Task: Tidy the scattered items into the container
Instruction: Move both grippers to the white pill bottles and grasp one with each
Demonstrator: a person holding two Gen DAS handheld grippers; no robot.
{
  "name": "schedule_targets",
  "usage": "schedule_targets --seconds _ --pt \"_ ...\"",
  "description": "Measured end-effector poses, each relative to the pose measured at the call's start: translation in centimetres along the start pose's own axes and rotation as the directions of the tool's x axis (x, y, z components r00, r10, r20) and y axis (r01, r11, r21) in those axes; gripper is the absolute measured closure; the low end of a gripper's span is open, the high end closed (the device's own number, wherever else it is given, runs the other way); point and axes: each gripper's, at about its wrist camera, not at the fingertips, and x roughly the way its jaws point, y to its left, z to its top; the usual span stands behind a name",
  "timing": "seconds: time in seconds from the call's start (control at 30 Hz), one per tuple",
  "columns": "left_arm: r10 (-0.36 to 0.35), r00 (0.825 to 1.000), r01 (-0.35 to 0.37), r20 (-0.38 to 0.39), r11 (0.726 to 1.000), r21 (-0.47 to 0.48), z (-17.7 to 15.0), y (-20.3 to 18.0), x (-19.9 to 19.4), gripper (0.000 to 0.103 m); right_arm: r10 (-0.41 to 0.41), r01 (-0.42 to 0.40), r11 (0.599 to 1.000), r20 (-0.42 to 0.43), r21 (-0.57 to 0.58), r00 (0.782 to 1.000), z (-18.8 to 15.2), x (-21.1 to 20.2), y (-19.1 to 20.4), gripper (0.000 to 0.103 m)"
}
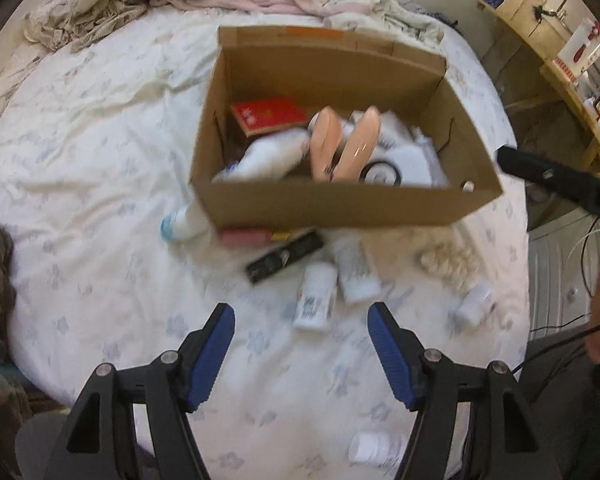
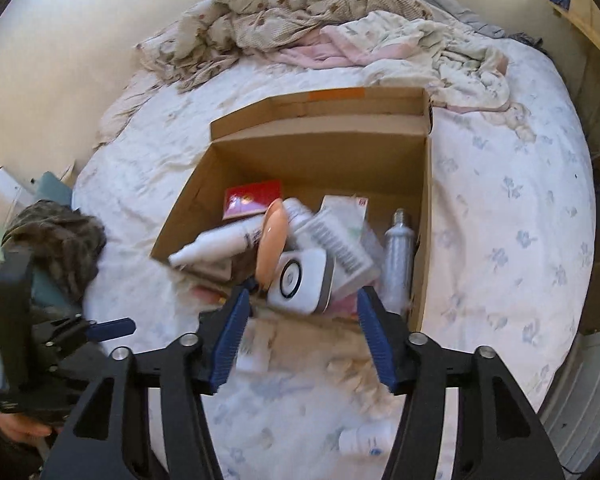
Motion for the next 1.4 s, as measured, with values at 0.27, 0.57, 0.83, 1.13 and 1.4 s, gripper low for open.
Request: schedule_targets --seconds 0.27,0.57,0.83,1.13,1.4 --pt "-0.047 0.991 0.045 -0.127 0.999 -0.012 -4.1 0.5 1.9 0.033 0.023 -0.021 0.999 -0.041 0.042 0.999 -1.5 -0.1 -1.2 0.039" --pt "-0.018 0.965 0.127 -0.260 0.905 0.407 -12.2 -9.1 4.3 0.032 0.008 0.008 0.997 -0.200 0.081 0.980 -4.3 1.6 -4.5 0.023" --pt "0.065 0.974 0.039 -0.215 0.892 0.450 -12.9 -10.4 7.2 0.032 -0.128 0.082 0.989 -0.427 -0.123 0.895 -9.4 6.3 -2.6 0.023" --pt "0.026 0.976 0.065 -0.216 0.914 0.401 -12.3 -9.7 7.0 0.041 -0.303 0.138 0.917 -0.429 -0.374 0.851 -11.1 8.1 0.2 0.043" --pt "0.006 0.984 0.060 -0.177 0.930 0.363 -10.7 -9.0 5.6 0.051 -0.206 0.083 0.943 -0.368 -0.322 0.907 -9.6 5.5 0.0 0.049"
